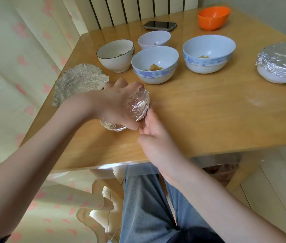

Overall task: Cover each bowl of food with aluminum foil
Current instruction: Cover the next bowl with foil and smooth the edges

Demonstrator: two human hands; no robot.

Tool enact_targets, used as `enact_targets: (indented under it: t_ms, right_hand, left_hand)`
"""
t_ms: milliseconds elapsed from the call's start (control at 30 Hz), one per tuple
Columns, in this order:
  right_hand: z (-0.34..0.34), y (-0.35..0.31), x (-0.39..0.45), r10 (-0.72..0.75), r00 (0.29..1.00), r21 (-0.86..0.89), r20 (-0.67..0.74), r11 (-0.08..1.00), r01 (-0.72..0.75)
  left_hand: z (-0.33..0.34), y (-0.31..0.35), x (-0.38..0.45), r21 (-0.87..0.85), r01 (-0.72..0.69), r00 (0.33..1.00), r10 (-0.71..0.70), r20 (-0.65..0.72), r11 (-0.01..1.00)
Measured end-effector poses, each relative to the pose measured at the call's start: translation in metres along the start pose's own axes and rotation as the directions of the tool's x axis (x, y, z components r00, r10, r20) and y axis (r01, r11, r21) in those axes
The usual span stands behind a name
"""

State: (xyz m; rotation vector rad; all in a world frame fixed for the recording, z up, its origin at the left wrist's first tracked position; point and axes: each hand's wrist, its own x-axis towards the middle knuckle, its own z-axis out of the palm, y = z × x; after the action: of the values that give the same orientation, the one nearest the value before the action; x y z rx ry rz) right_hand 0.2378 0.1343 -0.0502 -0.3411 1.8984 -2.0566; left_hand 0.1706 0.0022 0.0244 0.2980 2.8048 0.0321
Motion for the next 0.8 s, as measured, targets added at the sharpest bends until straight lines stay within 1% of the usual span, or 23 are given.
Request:
enact_targets:
  t_ms: [67, 200, 300, 333, 367, 433, 467, 533, 600, 667, 700, 733, 800]
  right_hand:
    - [-0.001, 0.004, 0.002, 0.043, 0.998, 0.038, 0.034, 0.998, -0.044]
    - [-0.009, 0.0, 0.004, 0.083, 0.995, 0.235, 0.061, 0.967, -0.095]
    - [-0.024, -0.009, 0.004, 0.123, 0.99, 0.379, 0.067, 0.915, -0.139]
    - [-0.03, -0.01, 0.005, 0.138, 0.988, 0.377, 0.068, 0.913, -0.154]
    - [-0.035, -0.012, 0.006, 0.164, 0.985, 0.338, 0.053, 0.925, -0.172]
    - [-0.041, -0.013, 0.007, 0.185, 0.983, 0.21, -0.003, 0.961, -0.18]
    - [-0.042, -0.012, 0.006, 0.18, 0.983, 0.172, -0.022, 0.97, -0.173]
    - [-0.039, -0.014, 0.005, 0.181, 0.982, 0.188, -0.048, 0.968, -0.169]
    - [-0.036, -0.014, 0.006, 0.156, 0.985, 0.268, -0.072, 0.954, -0.132]
    - [-0.032, -0.013, 0.01, 0.132, 0.988, 0.315, -0.083, 0.944, -0.1]
    - [-0.029, -0.013, 0.013, 0.11, 0.992, 0.325, -0.064, 0.942, -0.084]
    - [-0.026, -0.014, 0.015, 0.079, 0.996, 0.339, -0.036, 0.939, -0.062]
    - [-0.019, -0.012, 0.018, 0.028, 0.999, 0.408, -0.03, 0.913, -0.014]
  left_hand:
    - [0.0, 0.005, 0.004, 0.038, 0.029, 1.0, -0.029, 0.004, 0.999]
    - [-0.002, 0.016, 0.01, 0.092, 0.104, 0.993, -0.108, 0.038, 0.99]
    - [-0.001, 0.021, 0.011, 0.132, 0.132, 0.989, -0.14, 0.056, 0.982]
    - [-0.001, 0.021, 0.012, 0.132, 0.136, 0.987, -0.145, 0.063, 0.982]
    - [-0.001, 0.021, 0.012, 0.132, 0.137, 0.987, -0.147, 0.07, 0.982]
    - [-0.001, 0.021, 0.01, 0.14, 0.137, 0.984, -0.151, 0.095, 0.981]
    - [-0.002, 0.021, 0.009, 0.139, 0.131, 0.982, -0.147, 0.115, 0.982]
    - [-0.006, 0.019, 0.004, 0.108, 0.084, 0.983, -0.1, 0.157, 0.991]
    - [-0.012, 0.013, 0.001, 0.066, -0.007, 0.985, -0.004, 0.173, 0.998]
    - [-0.014, 0.005, 0.004, 0.085, -0.11, 0.978, 0.092, 0.185, 0.99]
    - [-0.012, 0.002, 0.007, 0.095, -0.15, 0.973, 0.129, 0.194, 0.984]
    - [-0.008, 0.001, 0.009, 0.087, -0.18, 0.969, 0.161, 0.188, 0.98]
    - [0.001, 0.0, 0.013, 0.04, -0.215, 0.972, 0.209, 0.108, 0.976]
